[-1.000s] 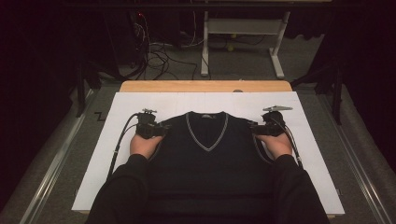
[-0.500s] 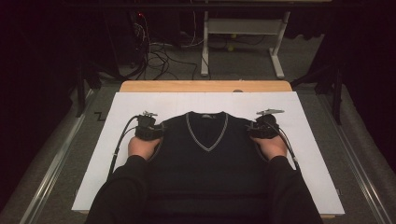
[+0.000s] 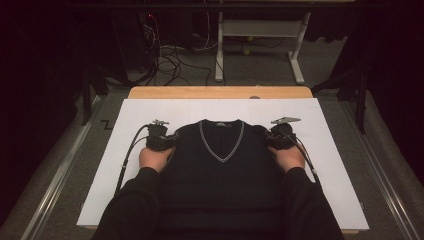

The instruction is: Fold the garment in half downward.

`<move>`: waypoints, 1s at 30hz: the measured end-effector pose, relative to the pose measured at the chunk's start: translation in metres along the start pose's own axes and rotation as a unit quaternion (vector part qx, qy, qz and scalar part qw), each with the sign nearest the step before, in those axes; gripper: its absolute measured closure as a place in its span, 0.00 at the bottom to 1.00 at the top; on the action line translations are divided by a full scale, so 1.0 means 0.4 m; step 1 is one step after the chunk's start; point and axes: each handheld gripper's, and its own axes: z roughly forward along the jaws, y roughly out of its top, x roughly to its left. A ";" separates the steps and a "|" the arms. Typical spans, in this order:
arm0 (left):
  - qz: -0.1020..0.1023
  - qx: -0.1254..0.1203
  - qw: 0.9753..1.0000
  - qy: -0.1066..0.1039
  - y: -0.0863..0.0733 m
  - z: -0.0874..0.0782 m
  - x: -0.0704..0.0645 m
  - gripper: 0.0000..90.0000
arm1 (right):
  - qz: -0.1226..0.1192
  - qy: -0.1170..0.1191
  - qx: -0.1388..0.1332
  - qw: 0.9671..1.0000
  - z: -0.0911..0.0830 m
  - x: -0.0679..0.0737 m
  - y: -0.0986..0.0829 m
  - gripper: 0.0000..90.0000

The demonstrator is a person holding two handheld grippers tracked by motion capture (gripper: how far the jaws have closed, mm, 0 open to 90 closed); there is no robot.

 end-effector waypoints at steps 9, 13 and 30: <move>0.003 -0.050 0.999 -0.004 0.025 -0.046 -0.009 0.83 | 0.000 -0.009 -0.041 0.999 -0.040 -0.012 0.012 0.88; 0.009 -0.069 0.998 -0.004 0.050 -0.081 -0.013 0.83 | -0.002 -0.018 -0.060 0.998 -0.060 -0.014 0.028 0.88; 0.023 -0.129 0.991 0.007 0.104 -0.160 -0.036 0.83 | -0.015 -0.045 -0.118 0.992 -0.146 -0.008 0.092 0.88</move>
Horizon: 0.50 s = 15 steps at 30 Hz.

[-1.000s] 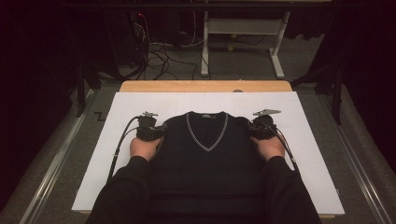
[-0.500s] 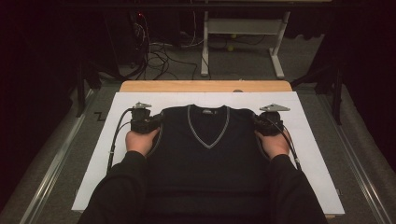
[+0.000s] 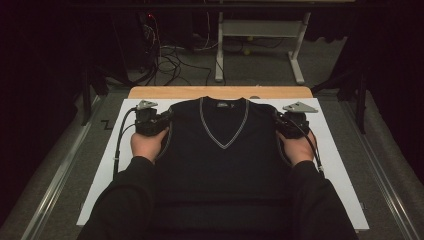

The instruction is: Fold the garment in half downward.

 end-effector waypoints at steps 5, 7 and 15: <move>0.006 0.006 1.000 -0.003 -0.005 0.000 0.002 0.83 | -0.001 0.003 -0.002 1.000 -0.005 0.001 0.005 0.88; 0.010 0.014 1.000 -0.004 -0.010 0.000 0.000 0.83 | 0.005 0.009 0.002 1.000 -0.007 0.003 0.000 0.88; 0.024 0.017 0.999 -0.026 -0.072 -0.023 0.000 0.83 | -0.020 0.023 -0.005 1.000 -0.040 0.020 -0.056 0.88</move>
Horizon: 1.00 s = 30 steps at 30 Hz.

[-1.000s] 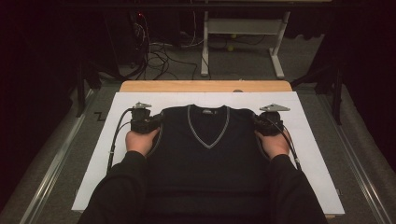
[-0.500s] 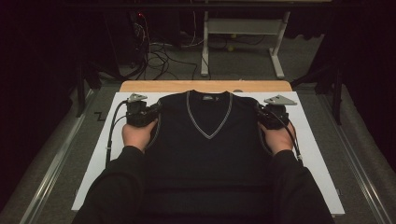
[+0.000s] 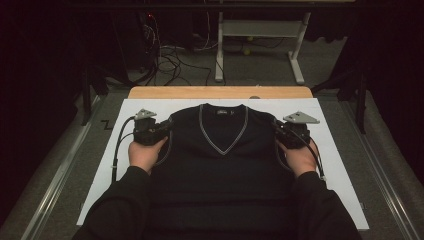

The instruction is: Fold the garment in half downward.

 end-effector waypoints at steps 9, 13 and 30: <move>0.031 -0.010 0.999 -0.034 -0.068 -0.068 -0.031 0.83 | 0.002 0.022 -0.023 0.999 -0.073 0.014 -0.078 0.88; 0.028 -0.011 0.998 -0.051 -0.100 -0.101 -0.043 0.83 | -0.003 0.033 -0.031 0.999 -0.110 0.027 -0.118 0.88; 0.070 0.006 0.995 -0.074 -0.257 -0.207 -0.095 0.83 | -0.046 0.066 -0.042 0.996 -0.241 0.093 -0.247 0.88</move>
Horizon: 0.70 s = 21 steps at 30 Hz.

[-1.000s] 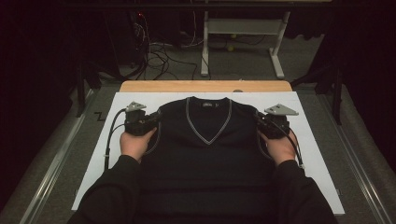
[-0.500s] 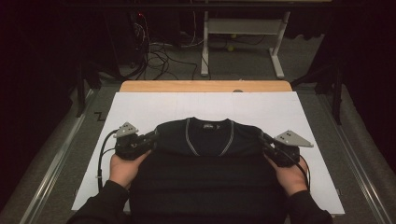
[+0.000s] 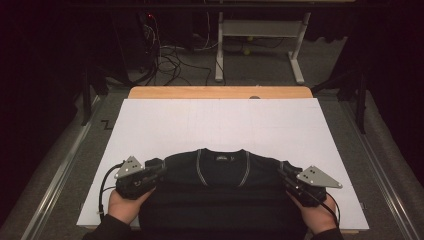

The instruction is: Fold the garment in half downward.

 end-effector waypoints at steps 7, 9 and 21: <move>-0.004 0.003 1.000 -0.011 -0.030 -0.023 -0.022 0.82 | -0.010 0.006 -0.009 1.000 -0.042 0.031 -0.006 0.88; 0.004 -0.005 1.000 -0.011 -0.027 -0.038 -0.034 0.82 | -0.006 0.006 -0.013 1.000 -0.055 0.035 -0.007 0.88; 0.020 -0.020 0.999 -0.023 -0.037 -0.080 -0.070 0.82 | 0.000 0.006 -0.033 0.999 -0.120 0.052 -0.017 0.88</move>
